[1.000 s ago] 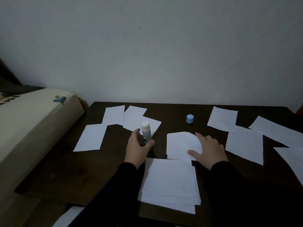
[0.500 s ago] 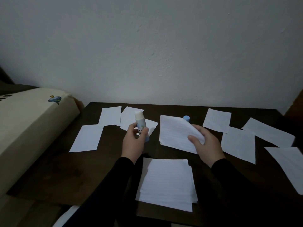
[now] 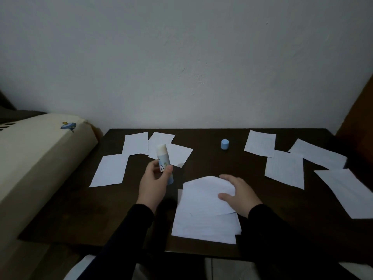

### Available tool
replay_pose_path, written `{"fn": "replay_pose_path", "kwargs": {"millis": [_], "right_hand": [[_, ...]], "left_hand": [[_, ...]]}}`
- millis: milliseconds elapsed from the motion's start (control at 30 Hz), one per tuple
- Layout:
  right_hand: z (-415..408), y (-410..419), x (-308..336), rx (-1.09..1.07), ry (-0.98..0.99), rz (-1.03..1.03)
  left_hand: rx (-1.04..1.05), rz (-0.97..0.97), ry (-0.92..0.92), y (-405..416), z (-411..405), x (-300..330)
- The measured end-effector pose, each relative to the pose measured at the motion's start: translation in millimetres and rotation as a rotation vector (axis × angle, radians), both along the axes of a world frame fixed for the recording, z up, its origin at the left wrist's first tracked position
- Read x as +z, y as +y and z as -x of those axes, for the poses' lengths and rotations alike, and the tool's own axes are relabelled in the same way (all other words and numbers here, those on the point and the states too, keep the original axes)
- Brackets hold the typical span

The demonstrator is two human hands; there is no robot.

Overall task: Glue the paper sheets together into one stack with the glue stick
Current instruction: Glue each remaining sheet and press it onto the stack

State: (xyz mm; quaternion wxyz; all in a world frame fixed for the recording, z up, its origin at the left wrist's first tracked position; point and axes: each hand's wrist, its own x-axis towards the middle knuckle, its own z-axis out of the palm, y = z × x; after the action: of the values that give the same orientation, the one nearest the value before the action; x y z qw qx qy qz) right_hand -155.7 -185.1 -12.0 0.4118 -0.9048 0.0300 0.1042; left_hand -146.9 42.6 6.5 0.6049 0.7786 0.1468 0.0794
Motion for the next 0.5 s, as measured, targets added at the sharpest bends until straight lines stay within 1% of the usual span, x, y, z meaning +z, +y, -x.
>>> {"fn": "replay_pose_path", "kwargs": {"millis": [167, 367, 500], "right_hand": [[1.0, 6.1, -3.2, -0.010, -0.040, 0.161], [-2.8, 10.7, -5.8, 0.001, -0.009, 0.390], [-4.3, 8.1, -4.4, 0.075, -0.006, 0.464]], "left_hand": [[-0.032, -0.032, 0.048, -1.3, 2.9, -9.4], [-0.030, -0.059, 0.045, -0.3, 0.5, -11.6], [-0.040, -0.078, 0.049, 0.8, -2.3, -12.5]]}}
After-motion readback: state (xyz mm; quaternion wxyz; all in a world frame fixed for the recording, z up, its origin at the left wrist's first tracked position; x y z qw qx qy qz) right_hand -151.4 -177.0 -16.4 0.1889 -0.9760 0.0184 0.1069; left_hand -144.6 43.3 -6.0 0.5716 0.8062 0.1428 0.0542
